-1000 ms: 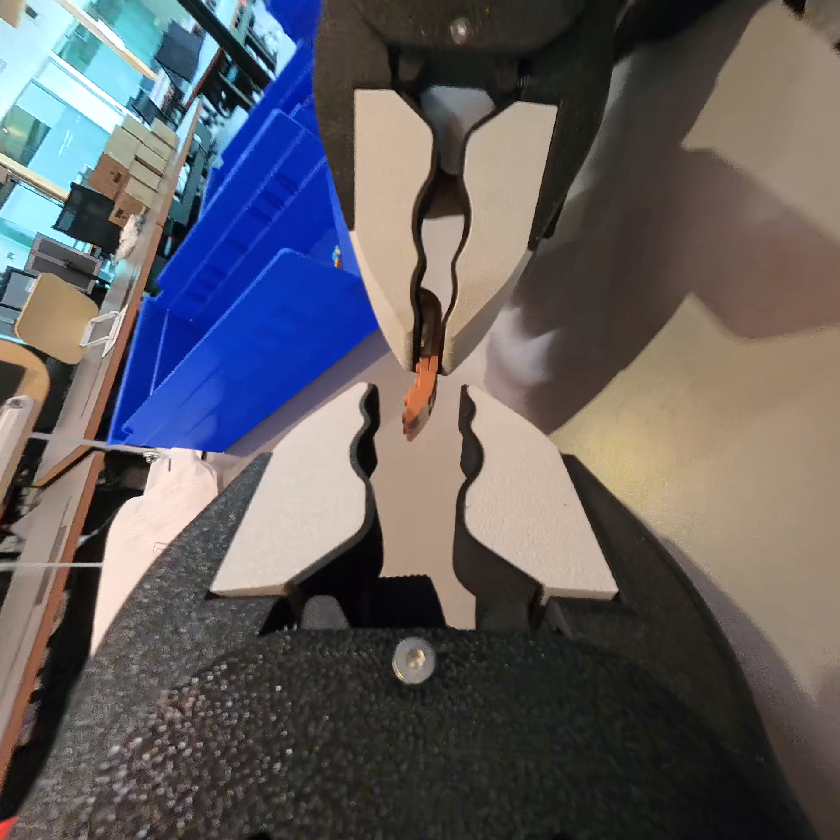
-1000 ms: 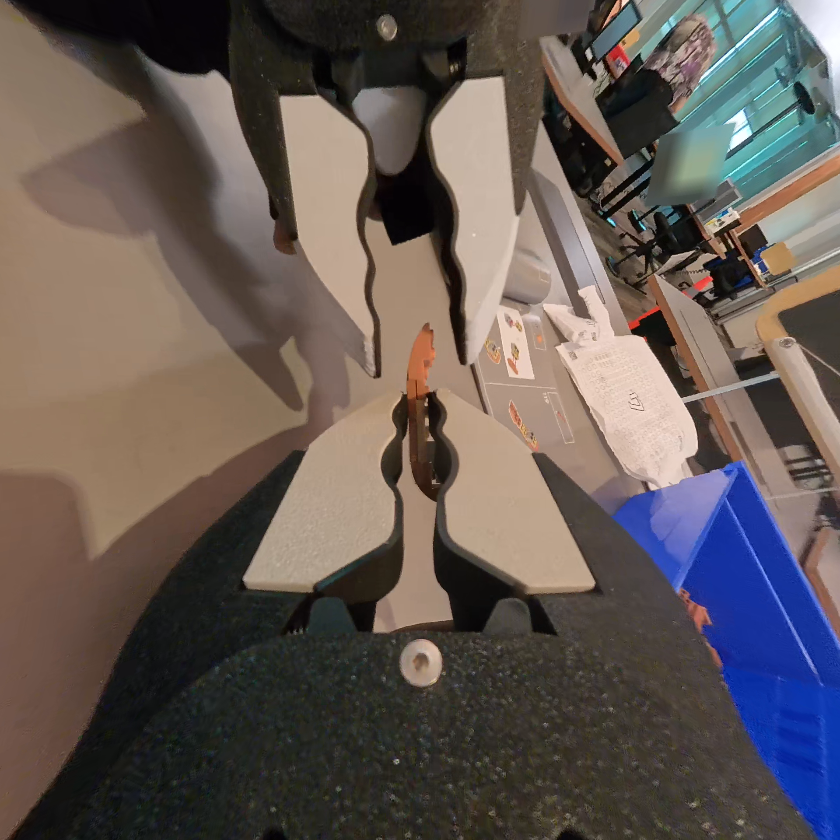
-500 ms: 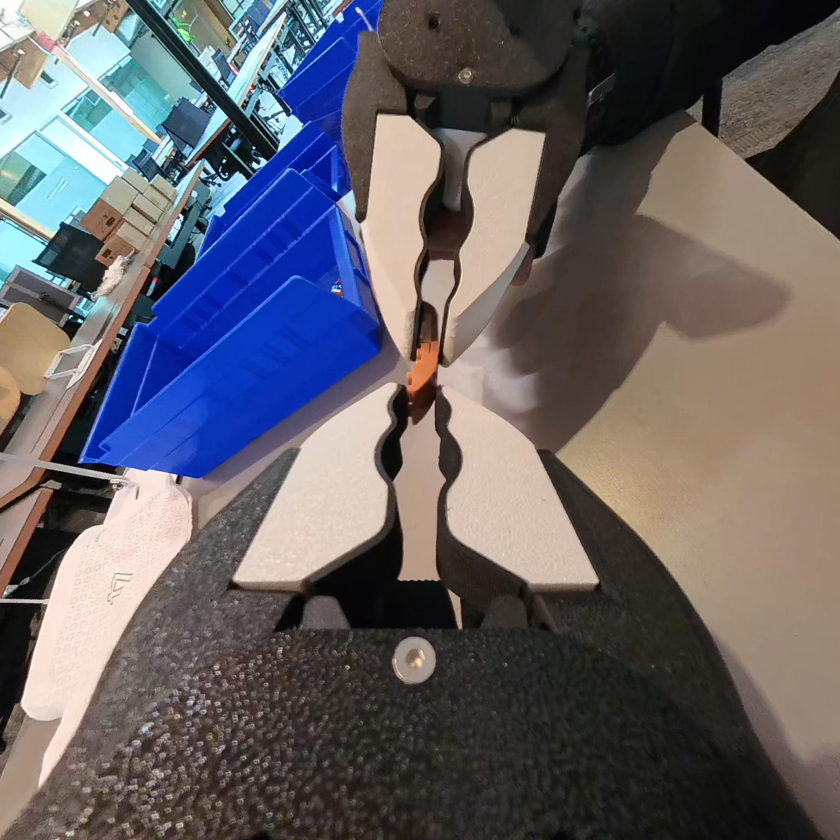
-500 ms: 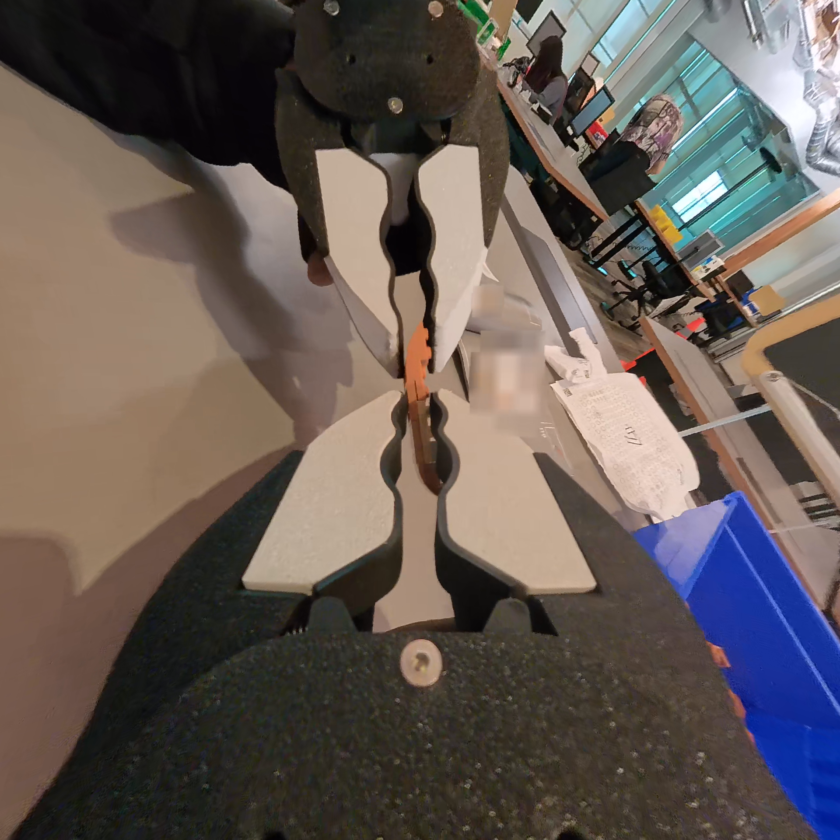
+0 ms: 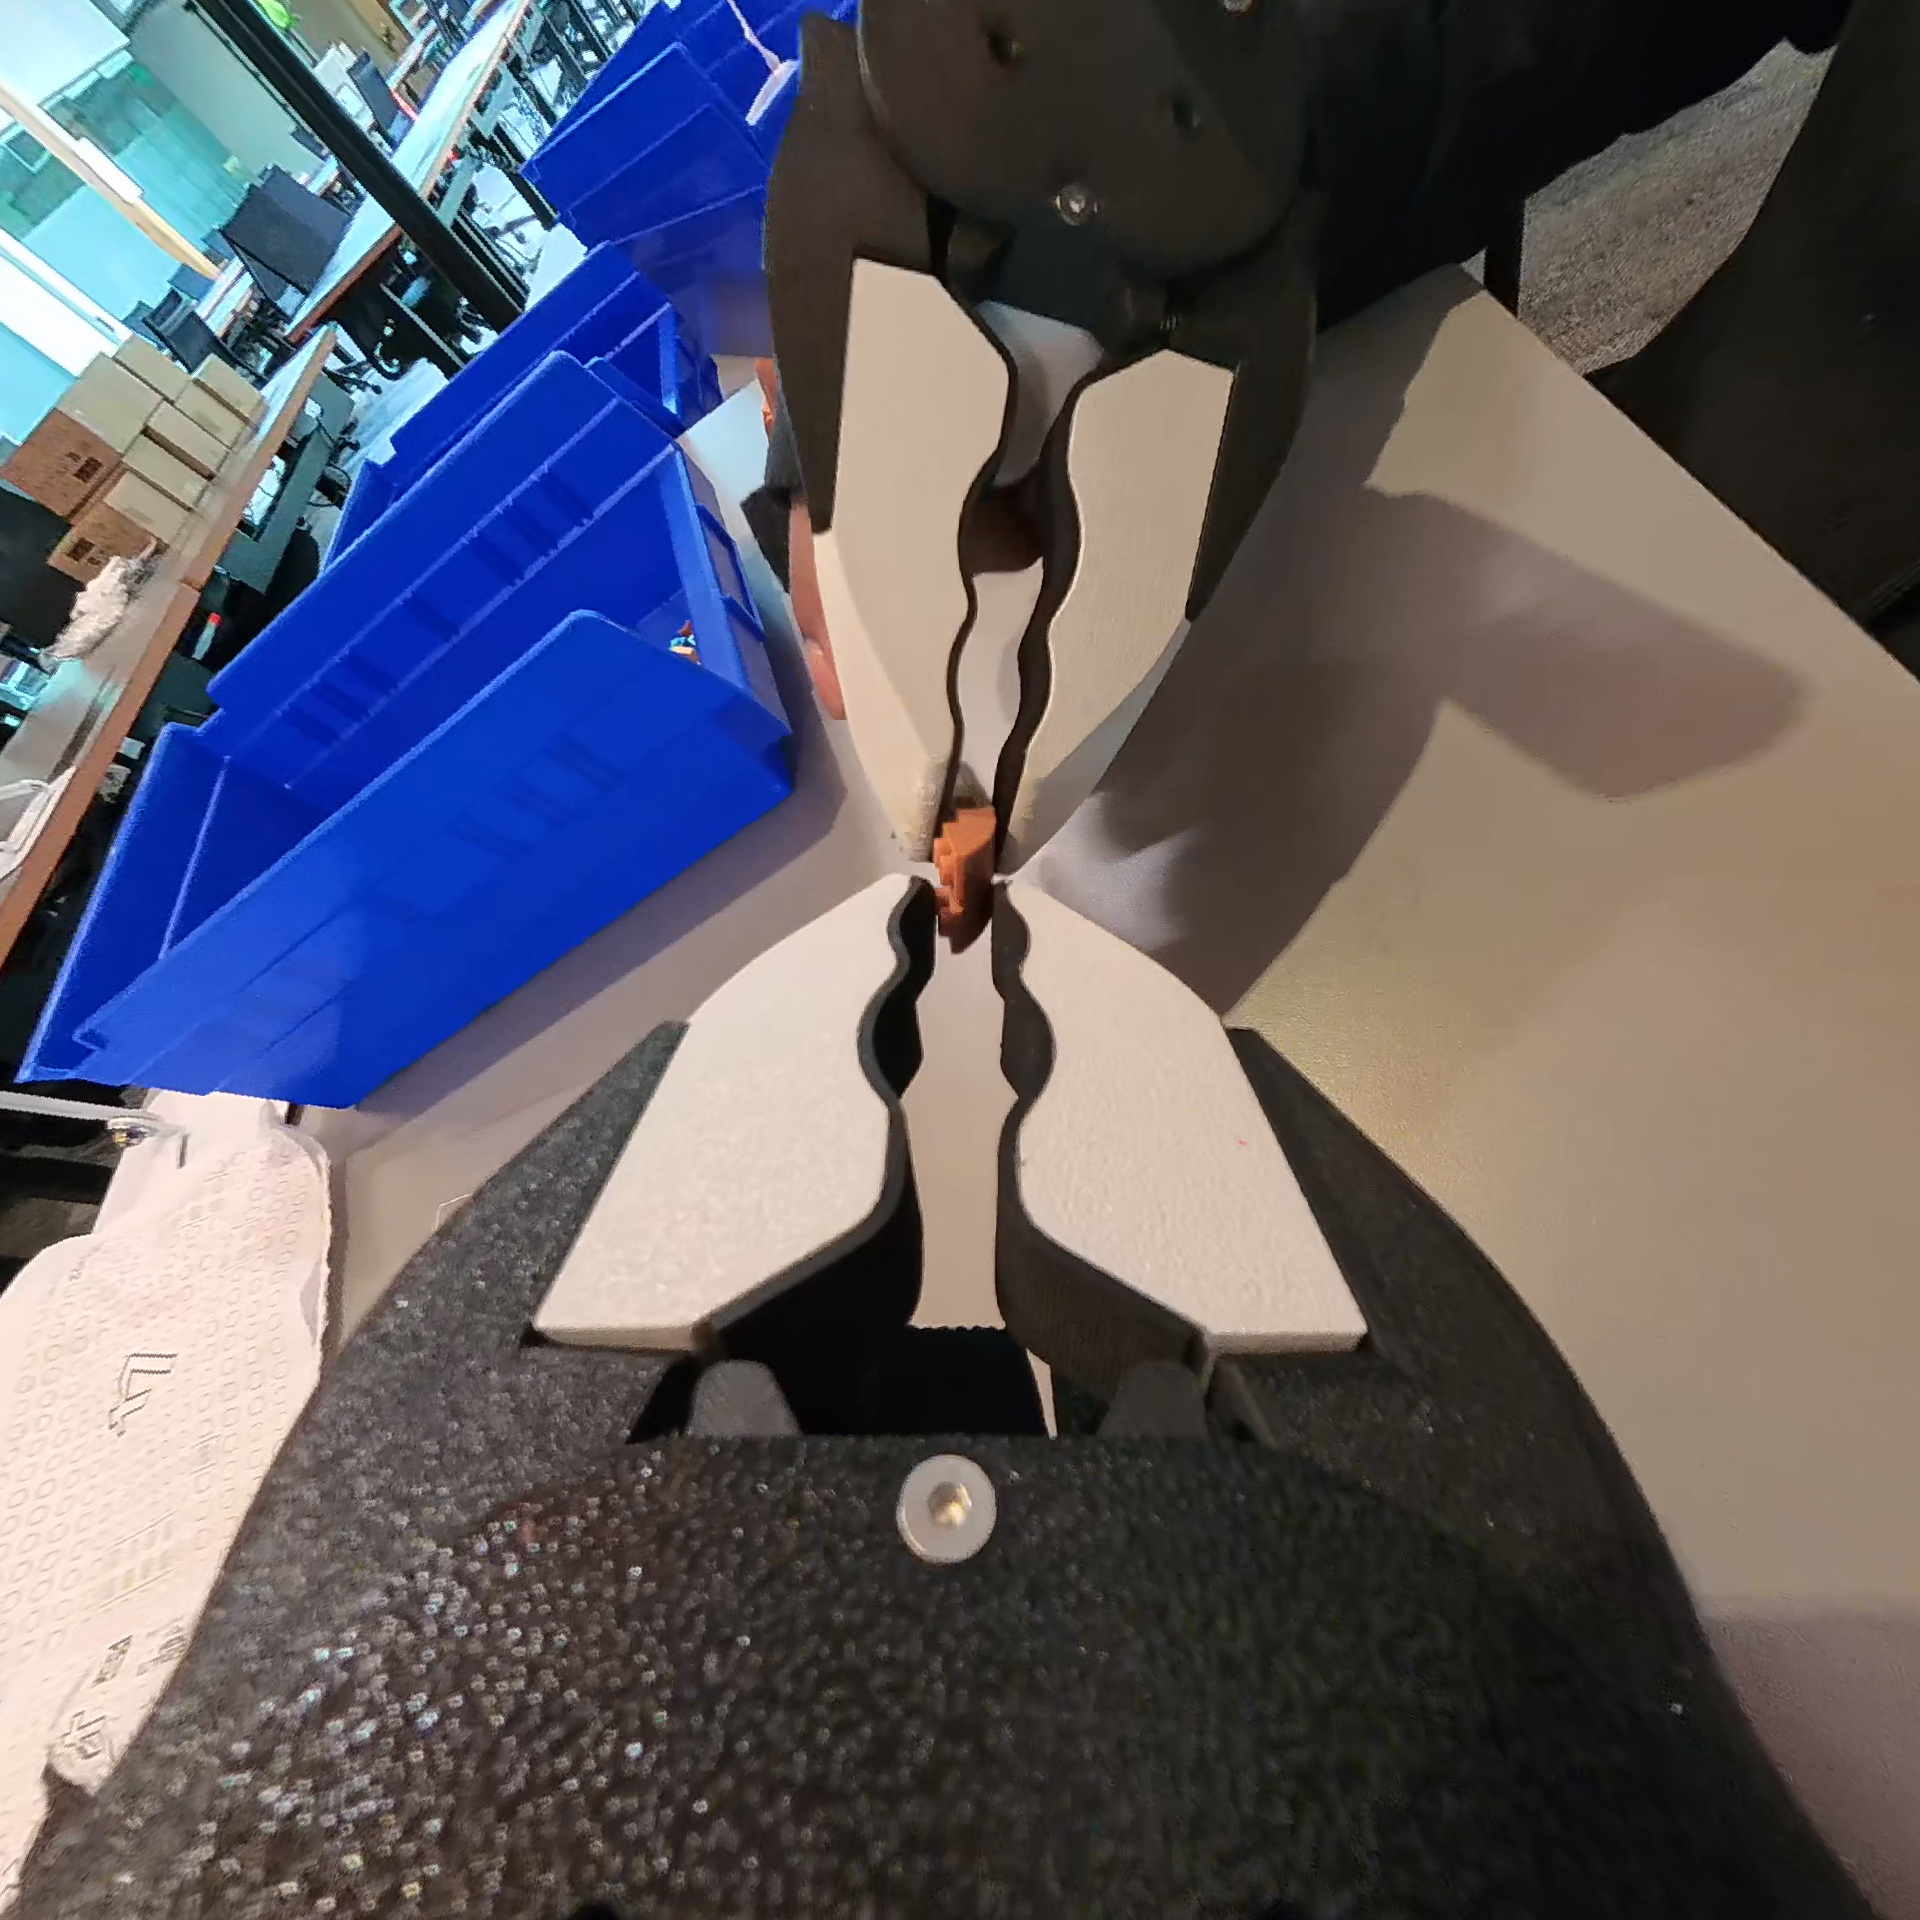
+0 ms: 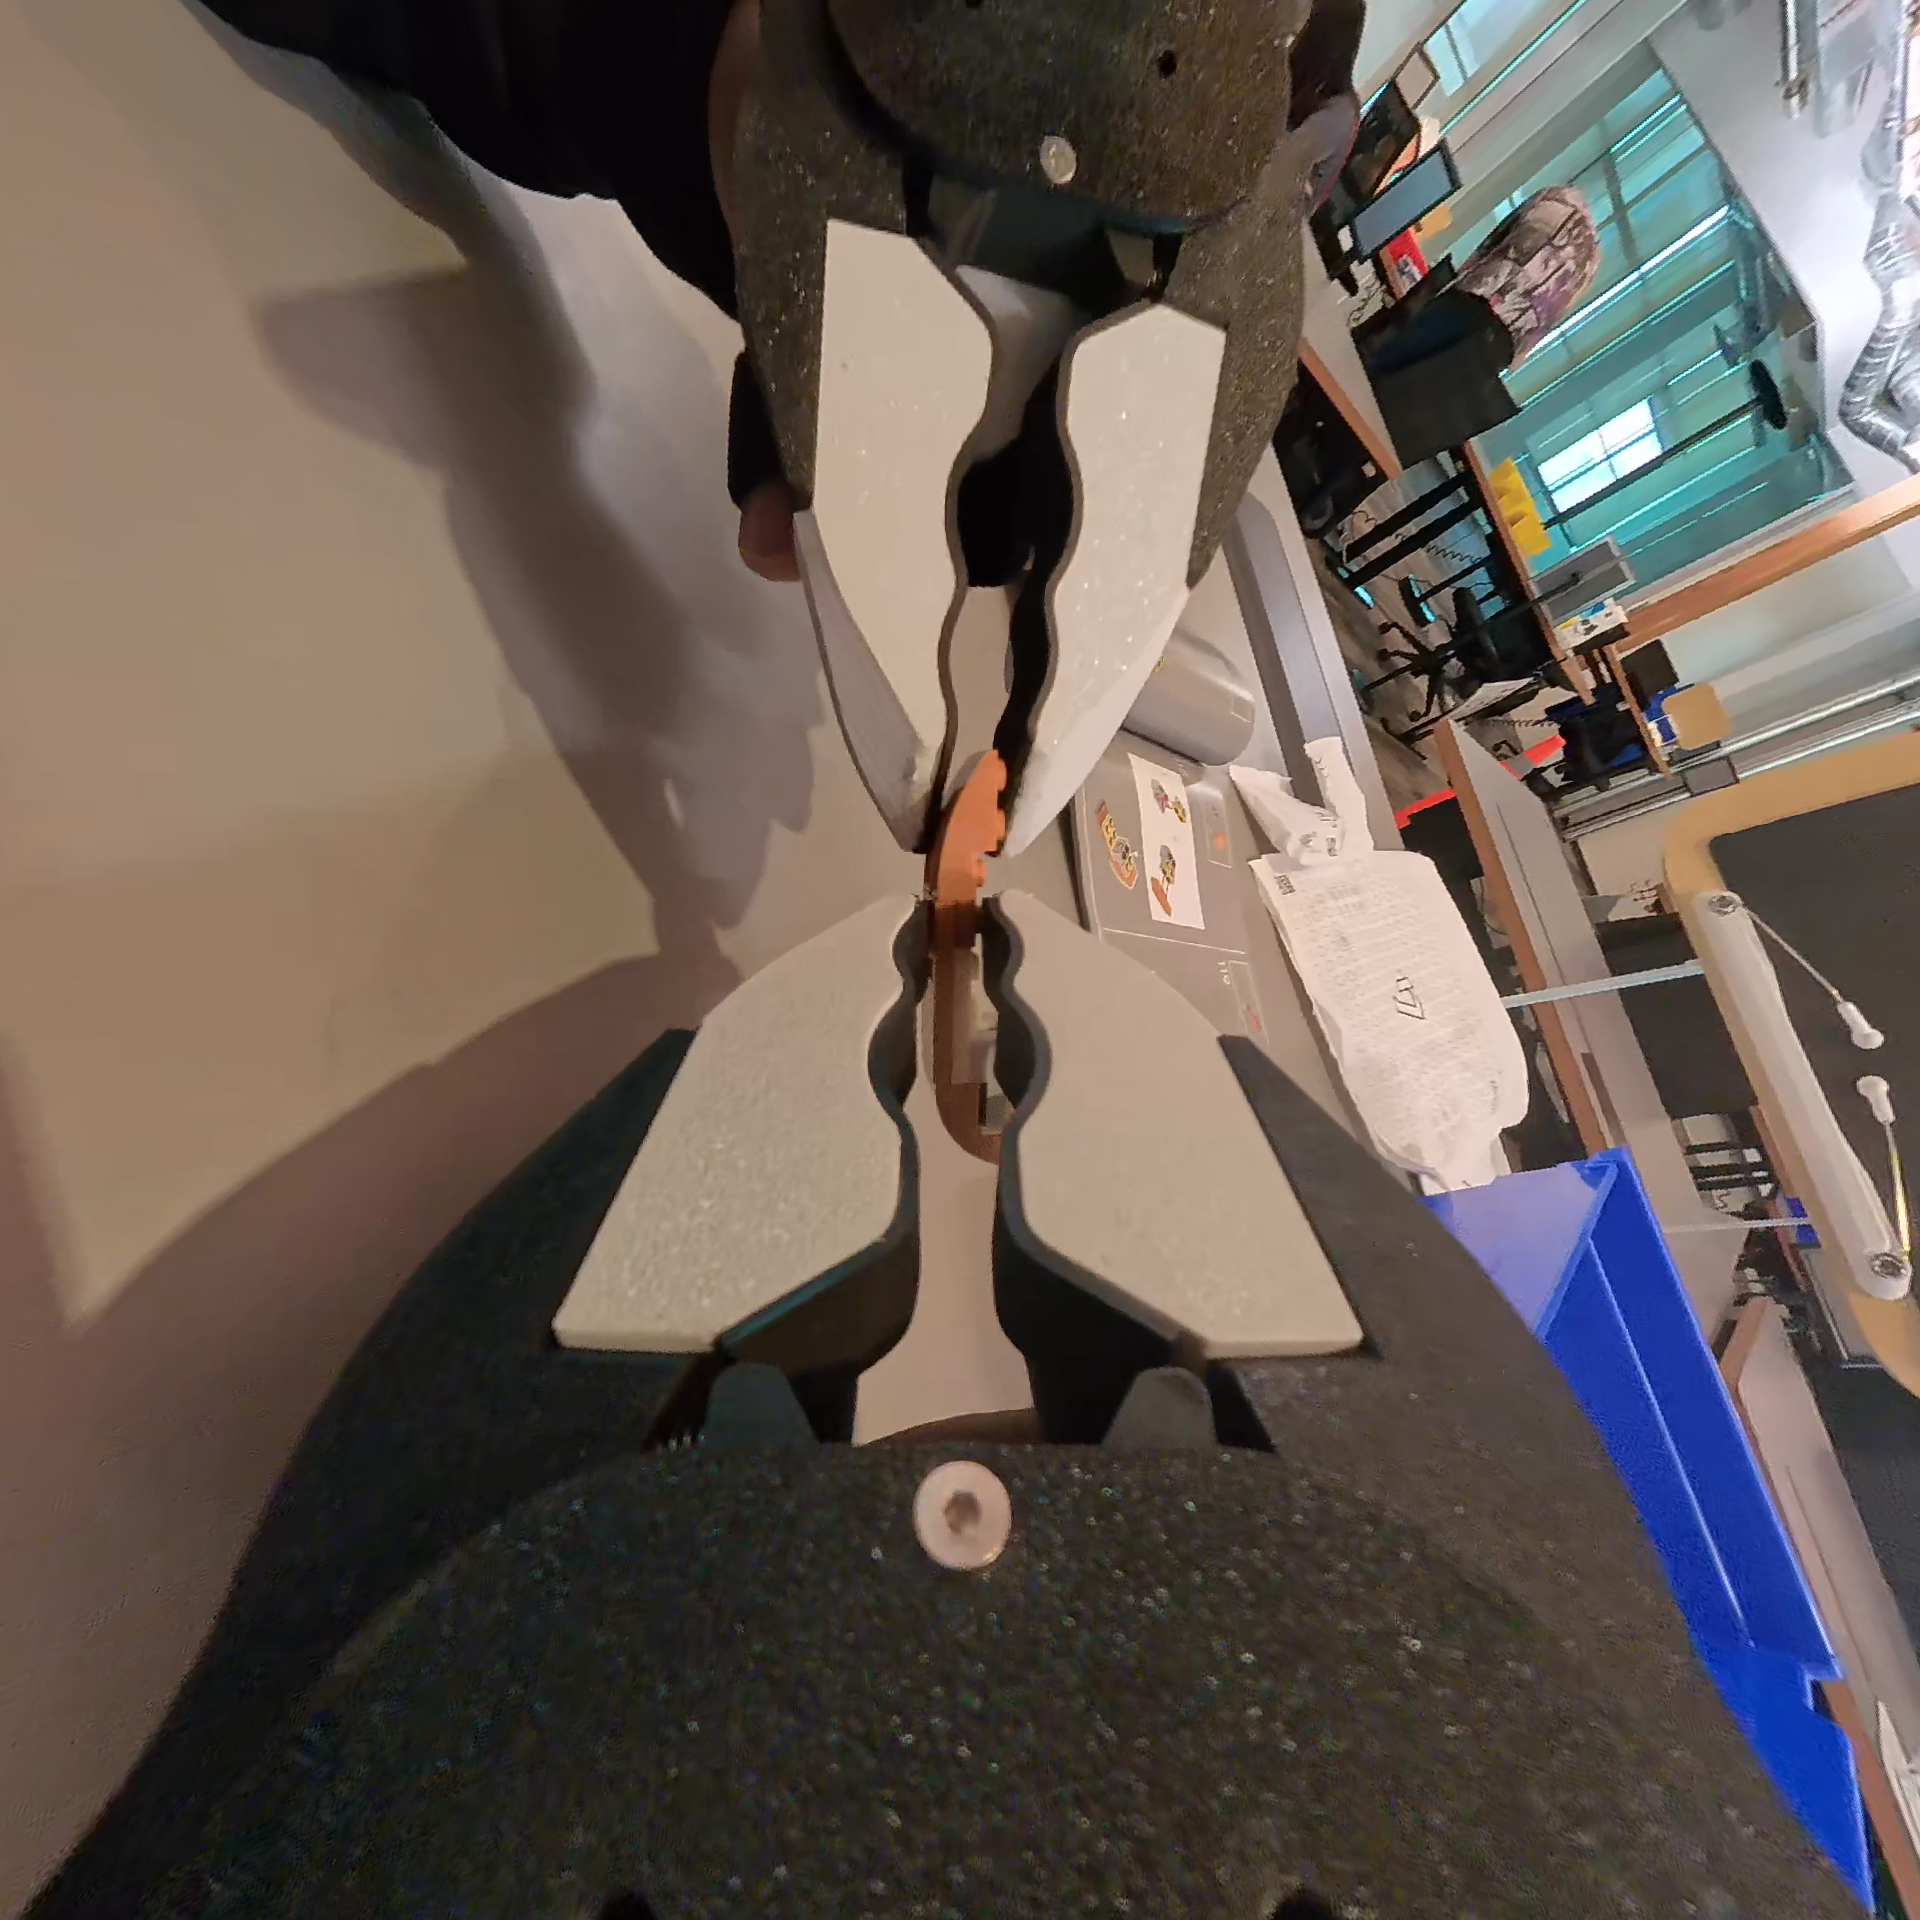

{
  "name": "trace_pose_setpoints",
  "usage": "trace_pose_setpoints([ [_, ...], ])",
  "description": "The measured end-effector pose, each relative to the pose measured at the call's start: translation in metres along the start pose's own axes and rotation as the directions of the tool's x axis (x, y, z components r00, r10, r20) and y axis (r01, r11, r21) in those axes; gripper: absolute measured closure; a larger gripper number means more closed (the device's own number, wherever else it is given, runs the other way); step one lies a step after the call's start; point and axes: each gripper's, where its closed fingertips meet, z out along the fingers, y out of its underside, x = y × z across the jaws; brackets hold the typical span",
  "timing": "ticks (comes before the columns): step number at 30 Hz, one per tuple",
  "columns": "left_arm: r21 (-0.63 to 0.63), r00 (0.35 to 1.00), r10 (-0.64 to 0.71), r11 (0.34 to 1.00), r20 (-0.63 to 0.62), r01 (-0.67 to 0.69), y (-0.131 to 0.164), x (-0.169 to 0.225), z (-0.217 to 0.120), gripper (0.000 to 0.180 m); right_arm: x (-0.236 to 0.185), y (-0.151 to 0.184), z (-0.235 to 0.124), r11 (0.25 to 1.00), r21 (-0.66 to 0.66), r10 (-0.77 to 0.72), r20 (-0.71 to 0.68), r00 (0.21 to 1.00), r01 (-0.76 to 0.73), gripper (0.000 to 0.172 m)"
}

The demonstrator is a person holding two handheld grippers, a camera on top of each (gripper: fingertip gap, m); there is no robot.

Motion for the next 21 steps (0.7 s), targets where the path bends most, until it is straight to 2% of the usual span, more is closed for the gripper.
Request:
trace_pose_setpoints([
  [13, -0.004, 1.0, -0.007, 1.0, -0.006, 0.007, 0.0013, 0.0019, 0.0022, 0.17, -0.0029, 0.0027, -0.0012, 0.998, -0.046, 0.046, 0.049, 0.998, -0.044, 0.164],
  [21, 0.014, 0.999, -0.045, 0.999, 0.014, 0.045, 0.0026, -0.0035, 0.0001, 0.161, 0.0043, 0.0039, -0.0021, 0.998, -0.018, 0.056, 0.011, 0.998, -0.055, 0.164],
])
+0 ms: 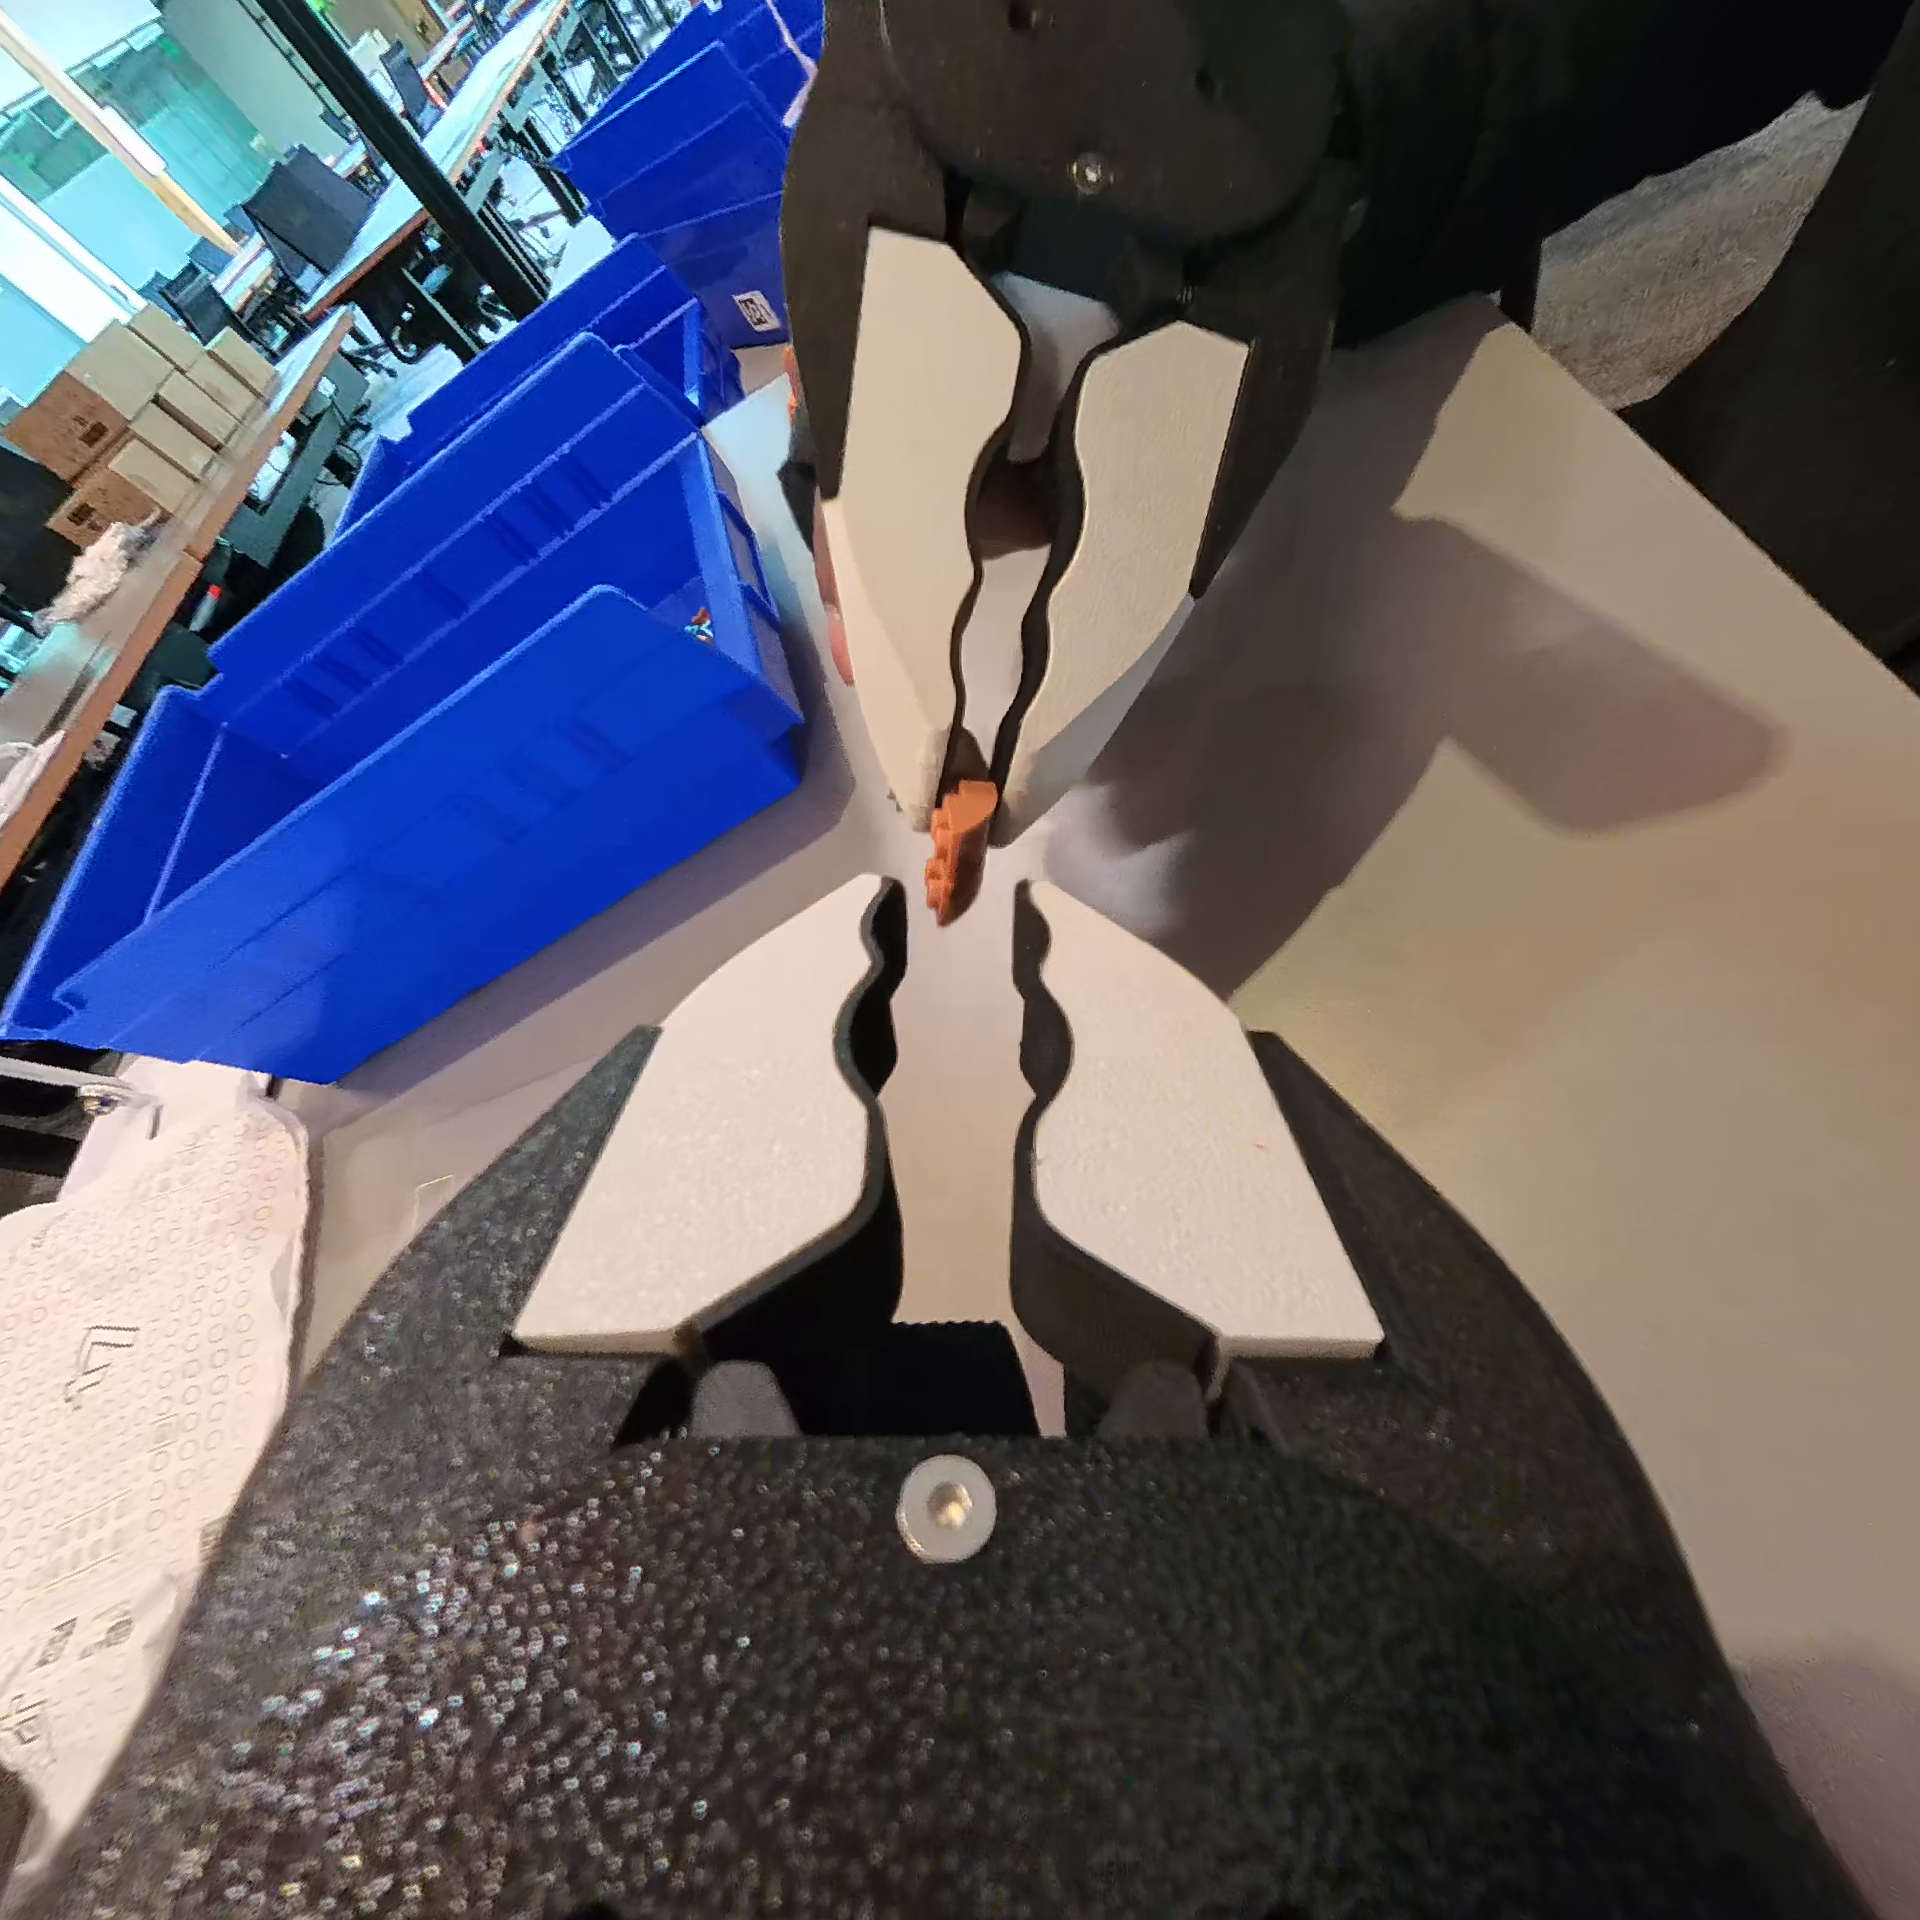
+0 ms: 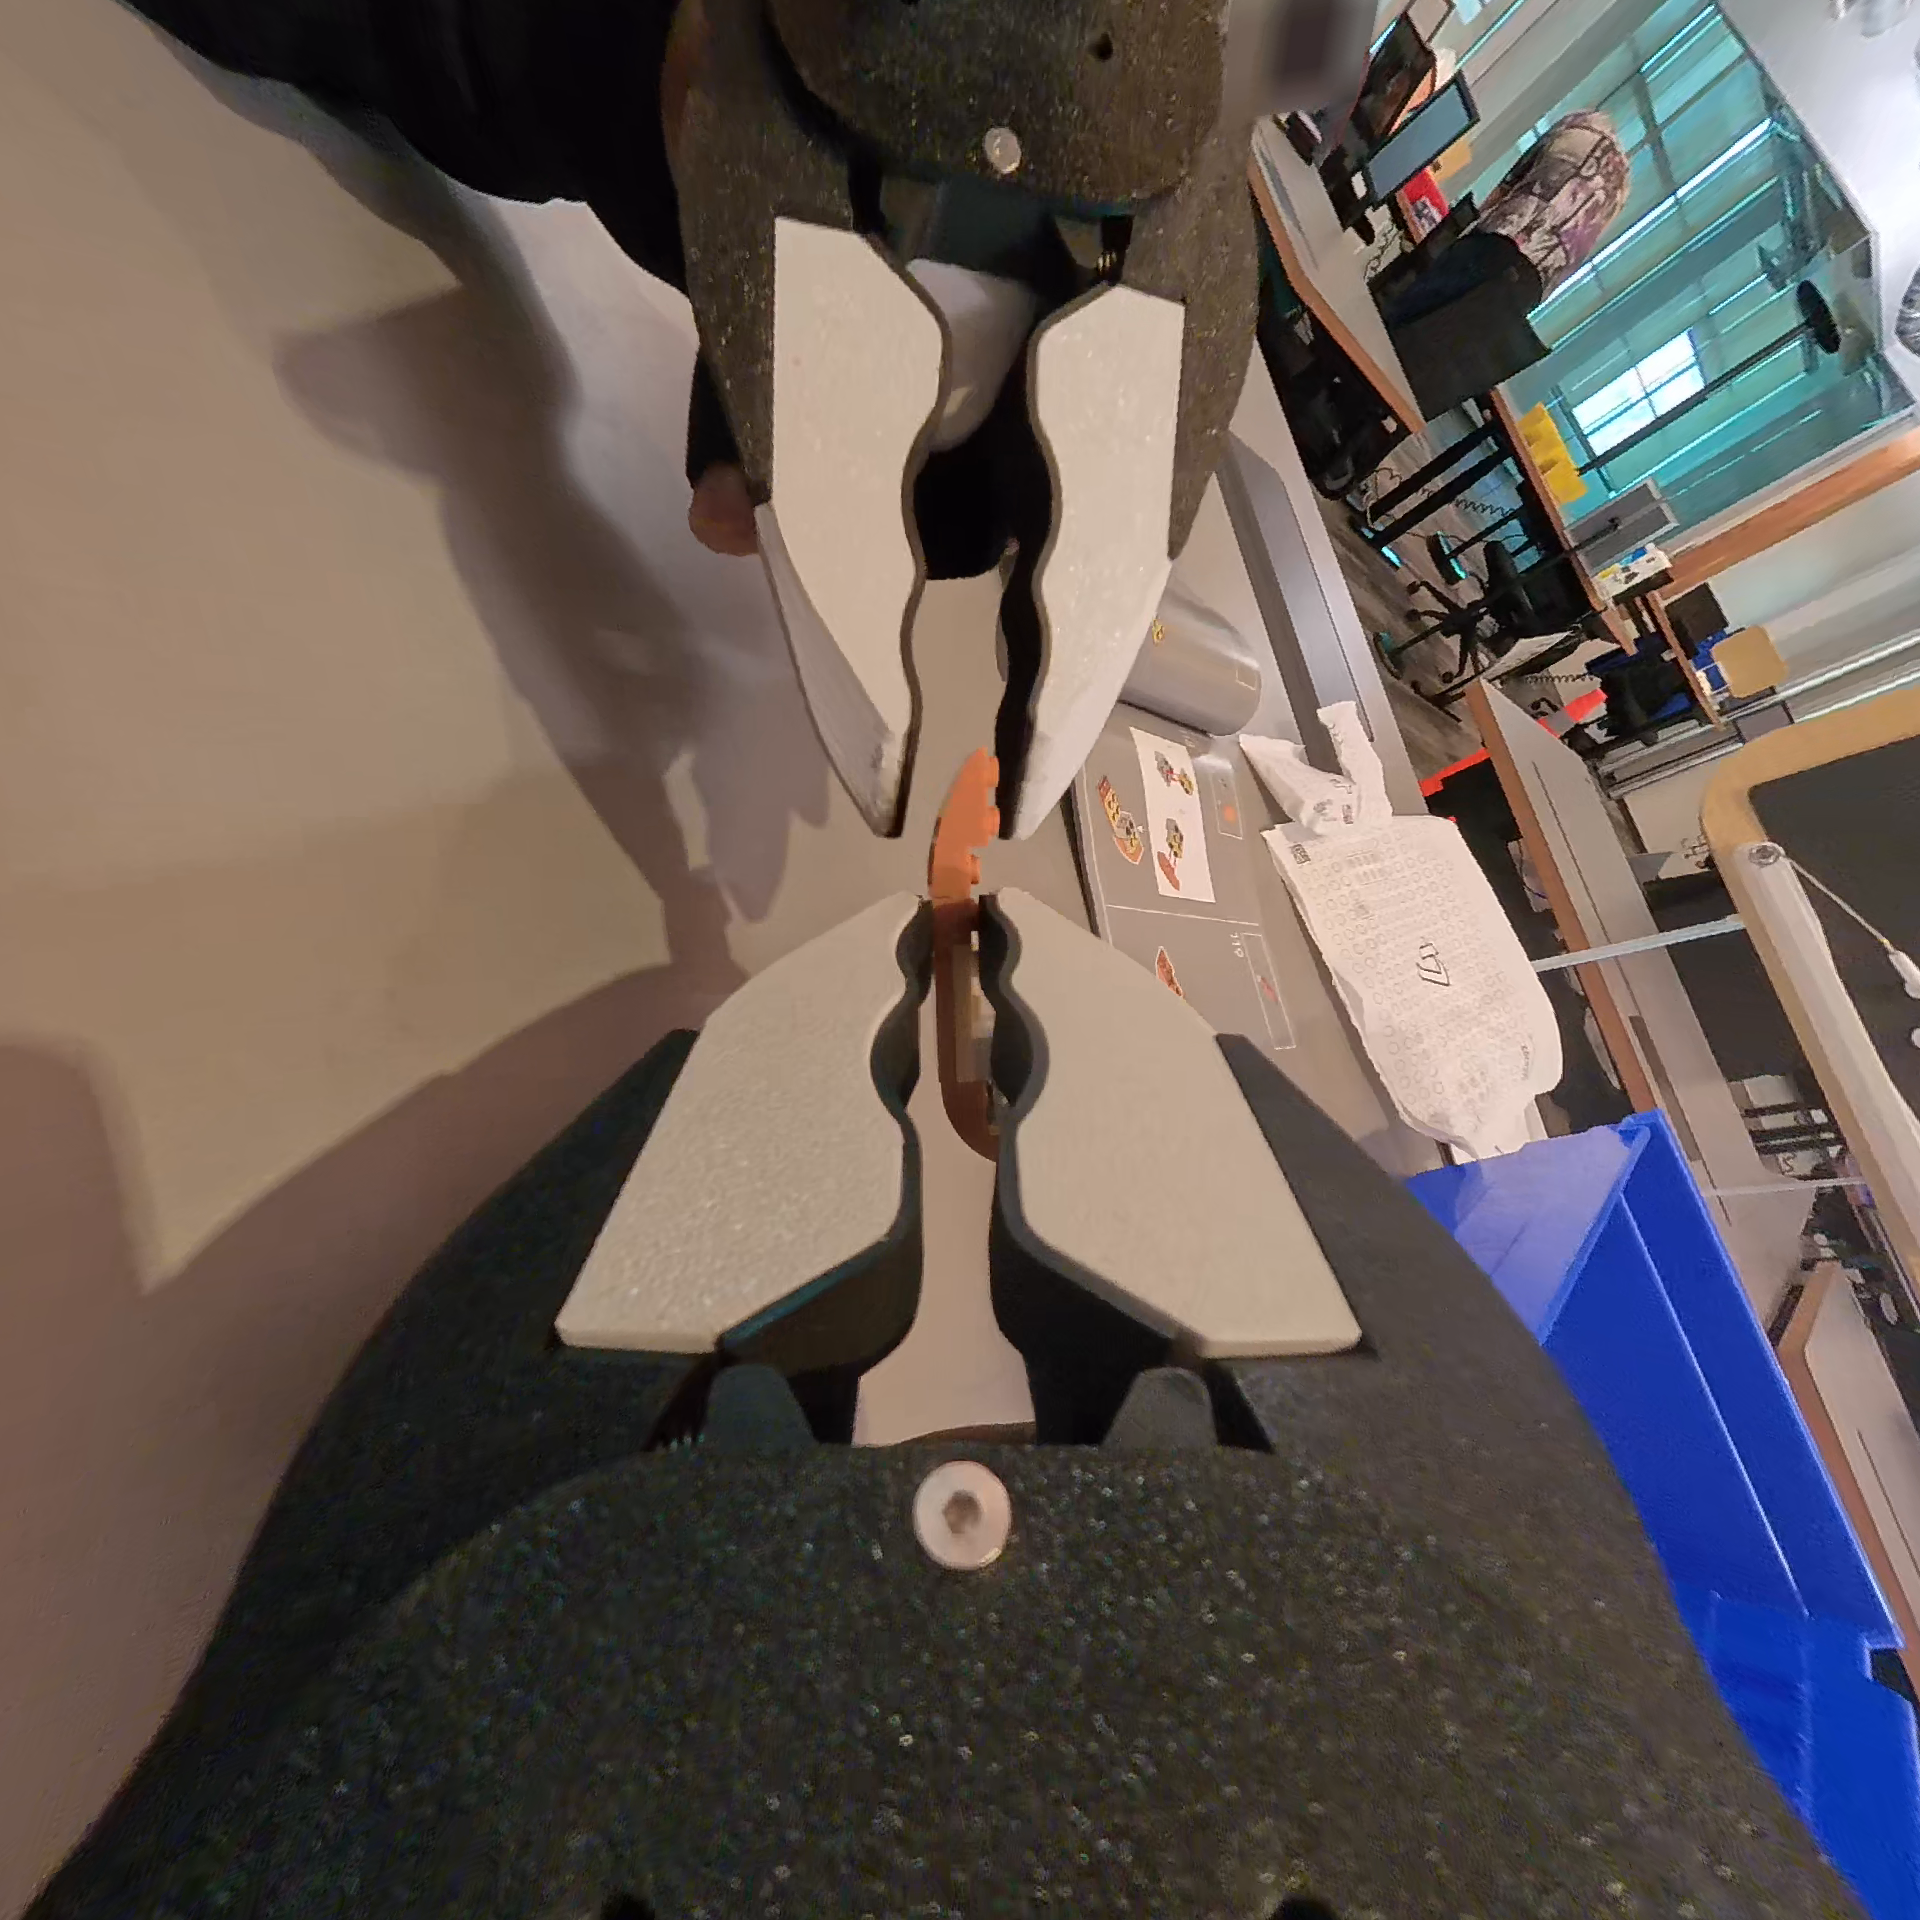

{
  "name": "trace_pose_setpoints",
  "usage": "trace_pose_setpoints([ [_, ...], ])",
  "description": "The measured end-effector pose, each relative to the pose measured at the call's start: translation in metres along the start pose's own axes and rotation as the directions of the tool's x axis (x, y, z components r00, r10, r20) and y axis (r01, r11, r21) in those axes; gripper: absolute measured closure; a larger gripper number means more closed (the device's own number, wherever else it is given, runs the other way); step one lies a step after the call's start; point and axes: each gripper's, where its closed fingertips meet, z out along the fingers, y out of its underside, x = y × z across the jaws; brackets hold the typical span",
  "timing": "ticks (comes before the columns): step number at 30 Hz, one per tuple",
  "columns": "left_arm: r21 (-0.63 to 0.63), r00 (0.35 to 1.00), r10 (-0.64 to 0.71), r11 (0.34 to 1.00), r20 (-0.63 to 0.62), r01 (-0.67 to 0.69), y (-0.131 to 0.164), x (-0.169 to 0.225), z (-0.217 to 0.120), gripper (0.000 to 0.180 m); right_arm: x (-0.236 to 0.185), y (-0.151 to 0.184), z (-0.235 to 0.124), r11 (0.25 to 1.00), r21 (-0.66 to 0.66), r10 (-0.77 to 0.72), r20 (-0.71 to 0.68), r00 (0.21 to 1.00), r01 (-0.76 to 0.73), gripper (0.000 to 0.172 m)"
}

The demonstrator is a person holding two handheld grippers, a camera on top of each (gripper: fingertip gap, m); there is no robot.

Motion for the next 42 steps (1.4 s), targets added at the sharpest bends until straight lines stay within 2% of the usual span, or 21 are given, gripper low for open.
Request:
trace_pose_setpoints([
  [9, -0.036, 0.991, 0.126, 0.992, 0.036, -0.125, 0.005, 0.002, 0.005, 0.17, -0.006, 0.008, 0.008, 1.0, -0.027, -0.007, 0.018, 1.0, 0.008, 0.163],
  [12, -0.054, 0.982, 0.185, 0.982, 0.037, -0.183, 0.011, 0.004, 0.007, 0.17, -0.013, 0.019, 0.015, 0.997, -0.08, 0.028, 0.058, 0.998, -0.023, 0.157],
  [15, -0.126, 0.96, 0.279, 0.954, 0.024, -0.274, 0.027, 0.008, 0.013, 0.17, -0.019, 0.031, 0.016, 0.987, -0.137, 0.097, 0.117, 0.988, -0.081, 0.149],
  [18, -0.151, 0.958, 0.287, 0.946, -0.026, -0.287, 0.038, 0.016, 0.016, 0.17, -0.016, 0.042, 0.013, 0.98, -0.155, 0.145, 0.135, 0.98, -0.124, 0.147],
  [26, -0.206, 0.964, 0.222, 0.946, -0.144, -0.249, 0.062, 0.028, 0.015, 0.158, -0.016, 0.062, 0.019, 0.957, -0.189, 0.251, 0.169, 0.953, -0.219, 0.148],
  [33, -0.179, 0.975, 0.02, 0.982, -0.219, -0.061, 0.064, 0.034, 0.005, 0.156, -0.016, 0.068, 0.026, 0.942, -0.182, 0.31, 0.156, 0.938, -0.281, 0.148],
  [42, -0.125, 0.939, -0.166, 0.983, -0.303, 0.133, 0.052, 0.04, 0.001, 0.159, -0.013, 0.069, 0.029, 0.928, -0.186, 0.352, 0.152, 0.924, -0.323, 0.145],
])
